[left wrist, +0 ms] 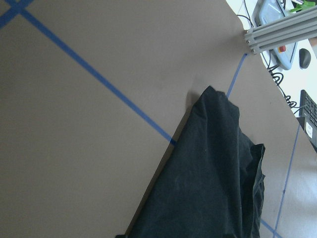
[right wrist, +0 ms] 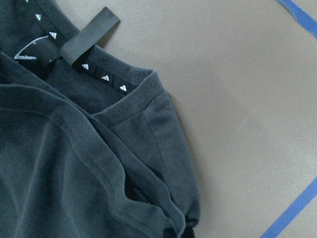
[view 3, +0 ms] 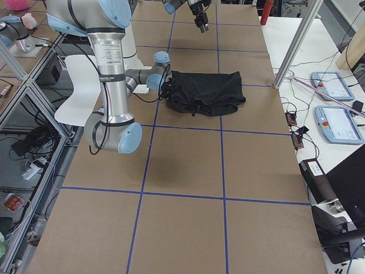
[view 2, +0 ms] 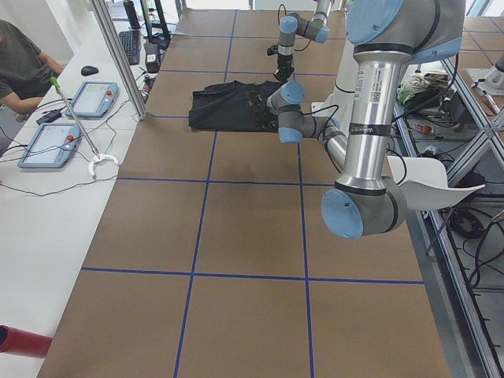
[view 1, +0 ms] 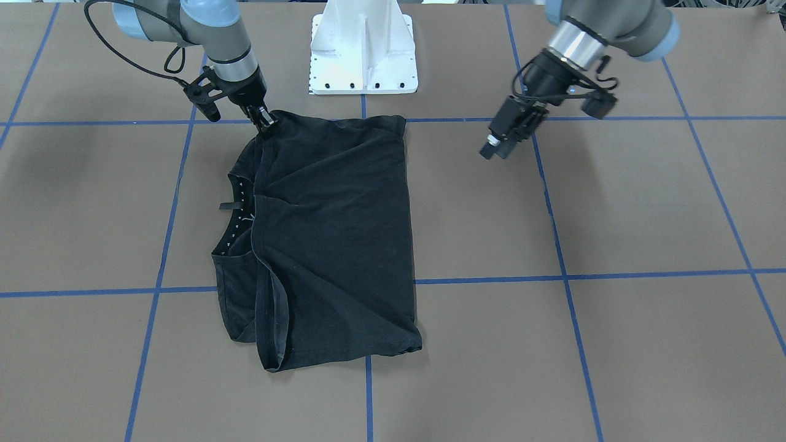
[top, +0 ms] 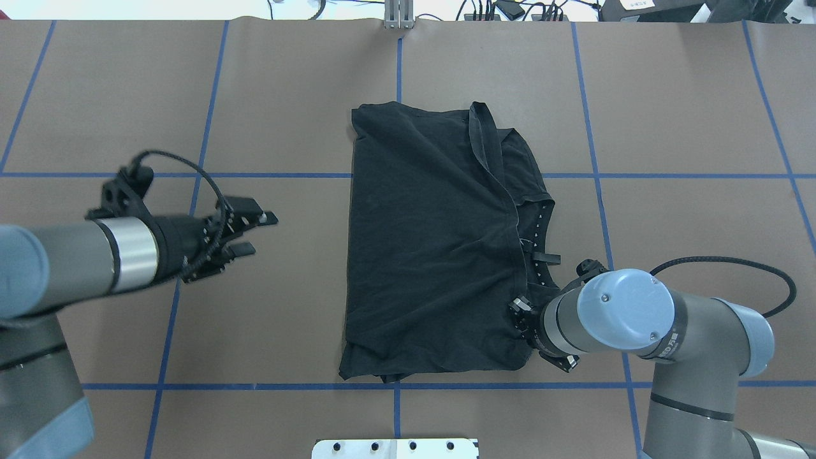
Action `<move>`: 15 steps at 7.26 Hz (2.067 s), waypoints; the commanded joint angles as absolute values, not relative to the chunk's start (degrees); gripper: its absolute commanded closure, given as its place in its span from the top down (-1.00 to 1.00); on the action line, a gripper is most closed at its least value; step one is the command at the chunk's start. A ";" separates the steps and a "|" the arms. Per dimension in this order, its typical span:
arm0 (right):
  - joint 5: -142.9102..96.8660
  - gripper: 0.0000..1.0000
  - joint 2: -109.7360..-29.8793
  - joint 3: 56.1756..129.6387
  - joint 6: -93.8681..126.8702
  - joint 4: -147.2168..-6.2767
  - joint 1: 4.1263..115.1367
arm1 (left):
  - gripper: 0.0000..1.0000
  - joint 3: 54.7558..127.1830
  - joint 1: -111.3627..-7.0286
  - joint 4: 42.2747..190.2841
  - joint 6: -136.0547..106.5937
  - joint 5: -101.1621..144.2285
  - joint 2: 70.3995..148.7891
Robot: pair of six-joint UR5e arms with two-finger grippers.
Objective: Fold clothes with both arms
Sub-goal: 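Move the left gripper to the shirt's near corner and grasp it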
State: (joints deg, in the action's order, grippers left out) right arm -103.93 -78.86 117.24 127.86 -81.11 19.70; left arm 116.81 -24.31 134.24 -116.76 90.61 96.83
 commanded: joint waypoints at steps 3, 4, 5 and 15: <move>-105.91 -1.00 -78.84 116.72 127.79 -80.77 20.74 | 0.41 112.51 -13.29 132.80 -119.97 85.52 99.57; -105.91 -1.00 -78.84 116.72 127.79 -80.77 20.83 | 0.40 111.72 -10.05 132.72 -120.06 83.95 101.49; -106.00 -1.00 -78.84 116.63 127.79 -80.68 20.83 | 0.39 110.93 -8.63 130.37 -120.06 83.59 102.12; -106.96 -1.00 -79.28 116.81 127.44 -80.60 21.71 | 0.21 106.35 -6.06 126.74 -120.15 82.62 108.19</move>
